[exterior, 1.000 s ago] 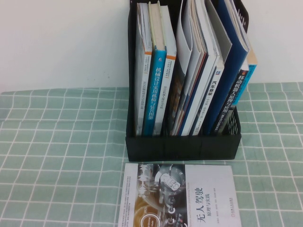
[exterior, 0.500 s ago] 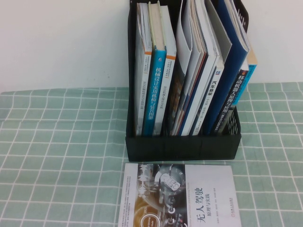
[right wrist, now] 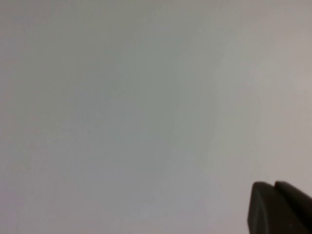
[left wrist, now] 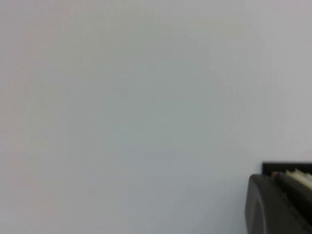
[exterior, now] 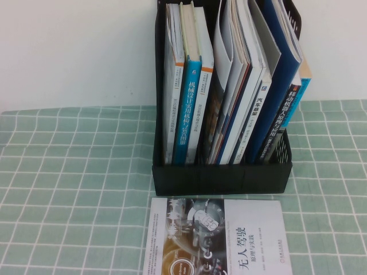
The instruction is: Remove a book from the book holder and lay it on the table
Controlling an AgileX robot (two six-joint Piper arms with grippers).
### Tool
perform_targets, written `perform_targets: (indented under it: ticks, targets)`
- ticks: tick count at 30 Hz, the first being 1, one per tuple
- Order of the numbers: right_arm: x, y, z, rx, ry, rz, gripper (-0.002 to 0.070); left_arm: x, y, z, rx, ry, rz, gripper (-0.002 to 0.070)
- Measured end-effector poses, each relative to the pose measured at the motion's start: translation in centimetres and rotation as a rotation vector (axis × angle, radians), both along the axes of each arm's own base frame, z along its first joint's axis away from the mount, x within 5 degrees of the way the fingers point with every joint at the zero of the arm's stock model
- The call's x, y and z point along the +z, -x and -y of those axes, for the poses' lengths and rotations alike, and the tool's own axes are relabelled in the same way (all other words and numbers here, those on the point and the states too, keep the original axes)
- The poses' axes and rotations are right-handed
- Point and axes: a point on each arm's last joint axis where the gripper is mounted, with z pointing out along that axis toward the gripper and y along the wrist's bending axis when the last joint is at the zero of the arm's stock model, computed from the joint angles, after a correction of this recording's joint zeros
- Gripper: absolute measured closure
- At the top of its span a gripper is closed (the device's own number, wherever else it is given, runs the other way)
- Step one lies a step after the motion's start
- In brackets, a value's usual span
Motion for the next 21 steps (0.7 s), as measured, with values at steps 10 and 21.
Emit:
perform_targets:
  ticks: [10,21]
  targets:
    - [2.5,-5.7,0.6,-0.025,-0.004,-0.254,0.0678,2.3,-5.1,0.3,-0.022,0.173,-0.066,0.0677]
    - [-1.3,-14.4,1.4,-0.028,-0.020,-0.607,0.0678,3.9,-13.4,3.9,-0.191,0.108,-0.407,0.0677]
